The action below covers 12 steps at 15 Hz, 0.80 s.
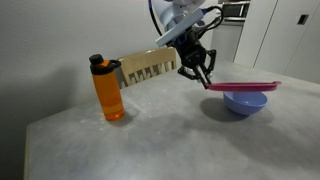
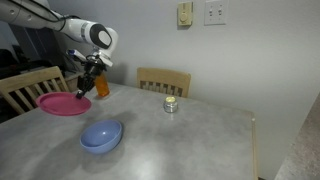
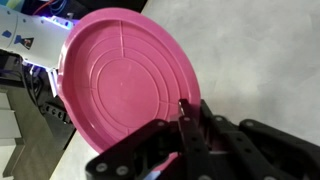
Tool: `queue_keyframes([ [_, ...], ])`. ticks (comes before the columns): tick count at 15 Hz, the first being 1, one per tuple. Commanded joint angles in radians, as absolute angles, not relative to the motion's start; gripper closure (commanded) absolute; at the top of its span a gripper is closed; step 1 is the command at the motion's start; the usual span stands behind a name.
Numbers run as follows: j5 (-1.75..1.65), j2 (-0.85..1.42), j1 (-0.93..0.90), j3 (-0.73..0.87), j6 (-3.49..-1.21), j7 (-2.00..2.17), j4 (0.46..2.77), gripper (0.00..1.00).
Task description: Place the pink plate on the blue bowl
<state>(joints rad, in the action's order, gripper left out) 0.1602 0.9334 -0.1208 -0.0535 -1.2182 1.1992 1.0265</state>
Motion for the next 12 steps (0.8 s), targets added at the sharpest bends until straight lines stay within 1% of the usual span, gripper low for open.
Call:
queue_keyframes([
  [1, 0.179, 0.983, -0.132, -0.035, -1.116, 1.187, 0.906, 0.97],
  [4, 0.183, 0.976, -0.124, -0.023, -1.127, 1.192, 0.908, 0.97],
  [6, 0.181, 0.954, -0.102, -0.026, -1.164, 1.216, 0.952, 0.97],
  [12, 0.195, 0.914, -0.049, -0.021, -1.334, 1.214, 1.075, 0.97],
])
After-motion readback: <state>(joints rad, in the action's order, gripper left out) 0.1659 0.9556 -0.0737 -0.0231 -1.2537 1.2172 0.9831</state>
